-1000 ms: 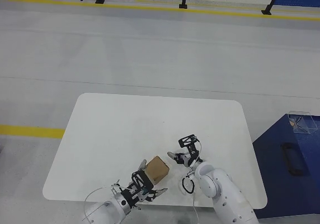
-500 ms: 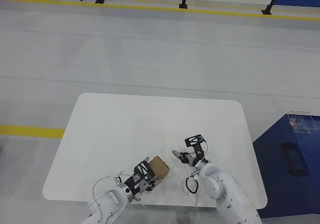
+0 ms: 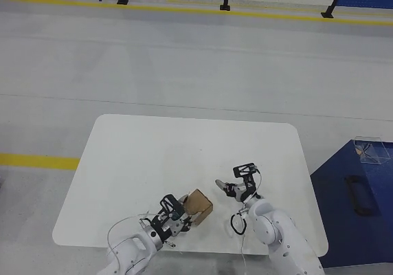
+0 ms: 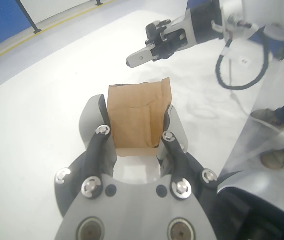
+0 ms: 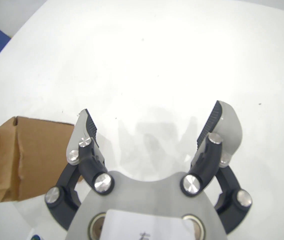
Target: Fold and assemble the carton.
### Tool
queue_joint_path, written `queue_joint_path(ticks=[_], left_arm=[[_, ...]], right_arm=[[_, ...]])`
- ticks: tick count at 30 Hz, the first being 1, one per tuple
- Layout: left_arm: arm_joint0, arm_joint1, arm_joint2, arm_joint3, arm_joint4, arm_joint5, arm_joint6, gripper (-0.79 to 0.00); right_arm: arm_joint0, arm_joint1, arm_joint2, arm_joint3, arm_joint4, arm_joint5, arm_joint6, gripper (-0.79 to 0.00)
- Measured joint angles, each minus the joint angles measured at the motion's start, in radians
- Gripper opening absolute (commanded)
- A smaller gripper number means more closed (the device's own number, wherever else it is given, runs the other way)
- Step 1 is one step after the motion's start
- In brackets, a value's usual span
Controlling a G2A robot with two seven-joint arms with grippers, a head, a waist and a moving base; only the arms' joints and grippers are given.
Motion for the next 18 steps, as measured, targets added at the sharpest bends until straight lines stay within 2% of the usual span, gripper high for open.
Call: queue_joint_path(ticks=[2, 3, 6, 9, 13, 15, 17, 18], left_arm=[[0.005, -0.006, -0.012, 0.015, -0.174, -0.047, 0.012, -0.785], [0.001, -0.009, -0.018, 0.036, -0.312, -0.102, 0.001, -0.785], [-0.036, -0.012, -0.035, 0.116, -0.62, -0.201, -0.092, -0.785], [-0.086, -0.016, -0.024, 0.185, -0.808, -0.196, -0.206, -0.785], [-0.143, -0.025, 0.008, 0.268, -0.933, -0.153, -0.302, -0.785], [-0.167, -0.03, 0.028, 0.302, -0.957, -0.119, -0.336, -0.637], [-0.185, -0.035, 0.044, 0.324, -0.98, -0.09, -0.363, -0.431], [-0.196, -0.038, 0.052, 0.34, -0.996, -0.072, -0.379, -0.142]], right_arm=[[-0.019, 0.002, 0.026, -0.031, 0.031, 0.008, -0.017, 0.0], [-0.031, 0.004, 0.041, -0.049, 0.045, 0.009, -0.024, 0.0], [-0.044, 0.006, 0.056, -0.068, 0.057, 0.004, -0.029, 0.0], [-0.043, 0.006, 0.055, -0.067, 0.056, 0.004, -0.029, 0.0], [-0.043, 0.006, 0.055, -0.066, 0.056, 0.004, -0.029, 0.0], [-0.043, 0.006, 0.055, -0.066, 0.056, 0.004, -0.029, 0.0], [-0.043, 0.006, 0.055, -0.066, 0.056, 0.004, -0.029, 0.0], [-0.043, 0.006, 0.055, -0.066, 0.056, 0.004, -0.029, 0.0]])
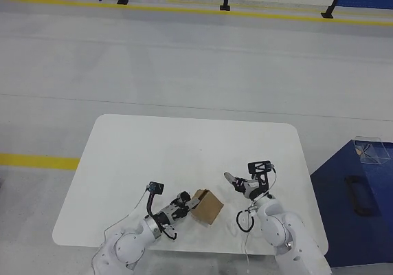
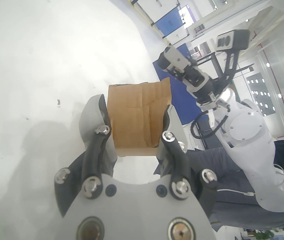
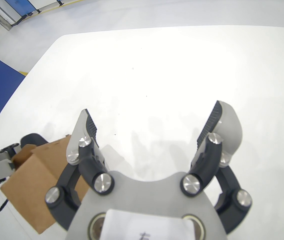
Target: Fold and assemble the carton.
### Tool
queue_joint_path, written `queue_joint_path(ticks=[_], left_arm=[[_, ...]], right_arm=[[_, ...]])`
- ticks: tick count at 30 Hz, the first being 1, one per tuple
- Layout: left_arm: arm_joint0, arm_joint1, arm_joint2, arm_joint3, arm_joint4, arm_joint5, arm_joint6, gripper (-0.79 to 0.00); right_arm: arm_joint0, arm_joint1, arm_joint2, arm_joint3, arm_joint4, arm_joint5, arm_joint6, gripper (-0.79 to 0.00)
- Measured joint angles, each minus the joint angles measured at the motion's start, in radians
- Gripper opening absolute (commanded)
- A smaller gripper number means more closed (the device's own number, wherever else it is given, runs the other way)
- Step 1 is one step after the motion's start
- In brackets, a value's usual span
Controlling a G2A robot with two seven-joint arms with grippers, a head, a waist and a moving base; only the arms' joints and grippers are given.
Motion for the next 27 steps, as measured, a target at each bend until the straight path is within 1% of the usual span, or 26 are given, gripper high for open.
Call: queue_joint_path(ticks=[1, 3, 6, 10, 13, 16, 17, 18, 19, 21, 22, 24, 27], left_arm=[[-0.008, -0.002, 0.006, 0.012, -0.011, 0.012, -0.013, 0.0], [-0.025, -0.006, 0.014, 0.032, -0.039, 0.024, -0.031, 0.0], [-0.035, -0.006, 0.013, 0.042, -0.04, 0.031, -0.027, 0.0], [-0.017, 0.001, -0.011, 0.009, -0.01, 0.034, 0.005, 0.0], [0.021, 0.013, -0.042, -0.064, 0.065, 0.011, 0.069, 0.0], [0.081, 0.025, -0.054, -0.184, 0.224, -0.031, 0.163, 0.0], [0.099, 0.029, -0.051, -0.221, 0.288, -0.041, 0.188, -0.145], [0.119, 0.032, -0.042, -0.264, 0.381, -0.044, 0.218, -0.591], [0.132, 0.034, -0.032, -0.293, 0.451, -0.041, 0.238, -0.785], [0.152, 0.035, 0.002, -0.34, 0.596, -0.034, 0.286, -0.785], [0.155, 0.035, 0.017, -0.346, 0.646, -0.024, 0.303, -0.785], [0.149, 0.03, 0.05, -0.34, 0.732, 0.011, 0.322, -0.785], [0.12, 0.022, 0.096, -0.314, 0.793, 0.043, 0.307, -0.785]], right_arm=[[0.0, 0.0, 0.0, 0.0, 0.0, 0.0, 0.0, 0.0], [0.0, 0.0, 0.0, 0.0, 0.0, 0.0, 0.0, 0.0], [0.0, 0.0, 0.0, 0.0, 0.0, 0.0, 0.0, 0.0], [0.0, 0.0, 0.0, 0.0, 0.0, 0.0, 0.0, 0.0], [0.0, 0.0, 0.0, 0.0, 0.0, 0.0, 0.0, 0.0], [-0.003, 0.001, 0.0, 0.001, -0.001, -0.005, 0.002, 0.0], [-0.004, 0.001, 0.001, 0.002, -0.002, -0.012, 0.004, 0.0], [-0.006, 0.002, 0.003, 0.003, -0.002, -0.022, 0.006, 0.0], [-0.007, 0.003, 0.005, 0.003, 0.0, -0.027, 0.006, 0.0], [-0.01, 0.004, 0.005, 0.006, 0.003, -0.029, 0.004, 0.0], [-0.011, 0.003, 0.003, 0.007, 0.004, -0.026, 0.002, 0.0], [-0.012, 0.002, -0.003, 0.009, 0.004, -0.02, -0.002, 0.0], [-0.012, 0.002, -0.005, 0.009, 0.004, -0.019, -0.002, 0.0]])
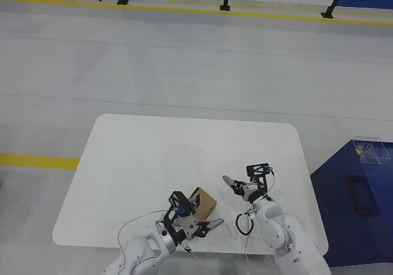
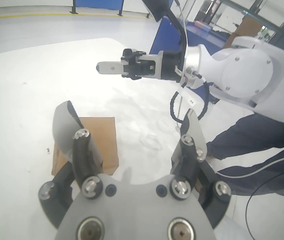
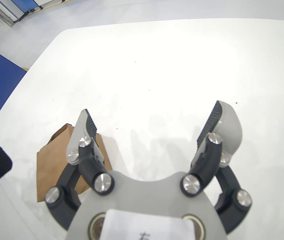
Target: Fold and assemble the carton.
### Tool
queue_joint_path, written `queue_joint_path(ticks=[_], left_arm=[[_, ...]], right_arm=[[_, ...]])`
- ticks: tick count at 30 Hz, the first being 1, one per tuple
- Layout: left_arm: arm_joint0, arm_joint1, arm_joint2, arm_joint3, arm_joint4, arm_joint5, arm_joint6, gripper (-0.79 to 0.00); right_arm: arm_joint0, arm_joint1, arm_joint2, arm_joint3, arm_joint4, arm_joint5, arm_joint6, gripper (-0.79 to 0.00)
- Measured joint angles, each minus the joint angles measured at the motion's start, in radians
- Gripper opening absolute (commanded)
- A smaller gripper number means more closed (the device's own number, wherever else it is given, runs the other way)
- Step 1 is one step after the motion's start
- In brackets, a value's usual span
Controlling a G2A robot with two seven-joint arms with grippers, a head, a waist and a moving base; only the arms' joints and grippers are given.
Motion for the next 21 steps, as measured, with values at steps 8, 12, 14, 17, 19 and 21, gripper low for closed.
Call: queue_joint_path(ticks=[8, 12, 14, 17, 19, 21], left_arm=[[-0.048, -0.017, 0.045, 0.056, 0.002, 0.074, -0.012, -0.785], [-0.053, -0.019, 0.043, 0.068, 0.007, 0.097, -0.012, -0.785], [-0.054, -0.019, 0.044, 0.075, 0.013, 0.112, -0.017, -0.785], [-0.061, -0.022, 0.048, 0.091, 0.02, 0.137, -0.031, -0.785], [-0.065, -0.024, 0.053, 0.1, 0.026, 0.15, -0.033, -0.785], [-0.069, -0.027, 0.057, 0.11, 0.035, 0.173, -0.039, -0.785]], right_arm=[[0.0, 0.0, 0.0, 0.0, 0.0, 0.0, 0.0, 0.0], [0.0, 0.0, 0.0, 0.0, 0.0, 0.0, 0.0, 0.0], [0.0, 0.0, 0.0, 0.0, 0.0, 0.0, 0.0, 0.0], [0.0, 0.0, 0.0, 0.0, 0.0, 0.0, 0.0, 0.0], [0.0, 0.0, 0.0, 0.0, 0.0, 0.0, 0.0, 0.0], [0.0, 0.0, 0.0, 0.0, 0.0, 0.0, 0.0, 0.0]])
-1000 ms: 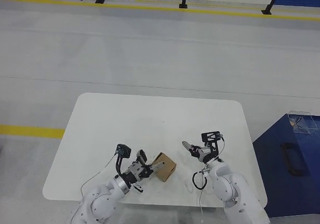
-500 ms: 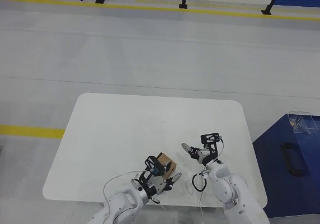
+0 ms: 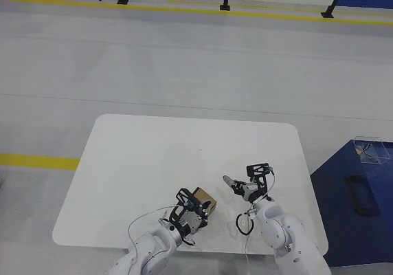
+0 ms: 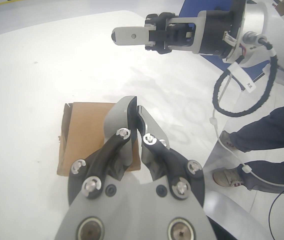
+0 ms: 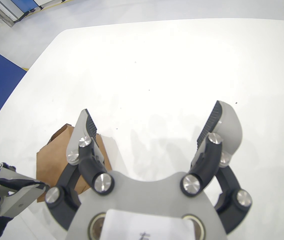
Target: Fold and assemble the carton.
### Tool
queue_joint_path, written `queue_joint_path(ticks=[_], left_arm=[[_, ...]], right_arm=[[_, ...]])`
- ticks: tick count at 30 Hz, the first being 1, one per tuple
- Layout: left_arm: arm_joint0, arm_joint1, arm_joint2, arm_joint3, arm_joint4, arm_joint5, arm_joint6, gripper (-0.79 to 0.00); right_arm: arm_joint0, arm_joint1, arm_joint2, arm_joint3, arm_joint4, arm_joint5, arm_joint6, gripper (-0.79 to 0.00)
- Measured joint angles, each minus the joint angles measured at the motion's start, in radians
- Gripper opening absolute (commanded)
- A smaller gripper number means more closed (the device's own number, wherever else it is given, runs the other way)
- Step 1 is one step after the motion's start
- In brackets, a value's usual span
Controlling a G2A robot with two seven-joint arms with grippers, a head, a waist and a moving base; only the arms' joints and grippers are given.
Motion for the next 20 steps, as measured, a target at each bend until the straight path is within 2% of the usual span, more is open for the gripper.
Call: queue_joint_path(ticks=[4, 9, 15, 20], left_arm=[[-0.007, -0.004, 0.006, 0.007, -0.007, 0.022, -0.017, -0.785], [0.02, 0.0, -0.015, -0.024, -0.018, 0.009, 0.049, -0.785], [0.009, -0.003, -0.01, -0.006, -0.007, 0.036, -0.014, -0.785], [0.03, -0.001, -0.018, -0.024, -0.006, 0.019, 0.064, -0.785]], right_arm=[[0.0, 0.0, 0.0, 0.0, 0.0, 0.0, 0.0, 0.0], [0.0, 0.0, 0.0, 0.0, 0.0, 0.0, 0.0, 0.0], [0.0, 0.0, 0.0, 0.0, 0.0, 0.0, 0.0, 0.0], [0.0, 0.0, 0.0, 0.0, 0.0, 0.0, 0.0, 0.0]])
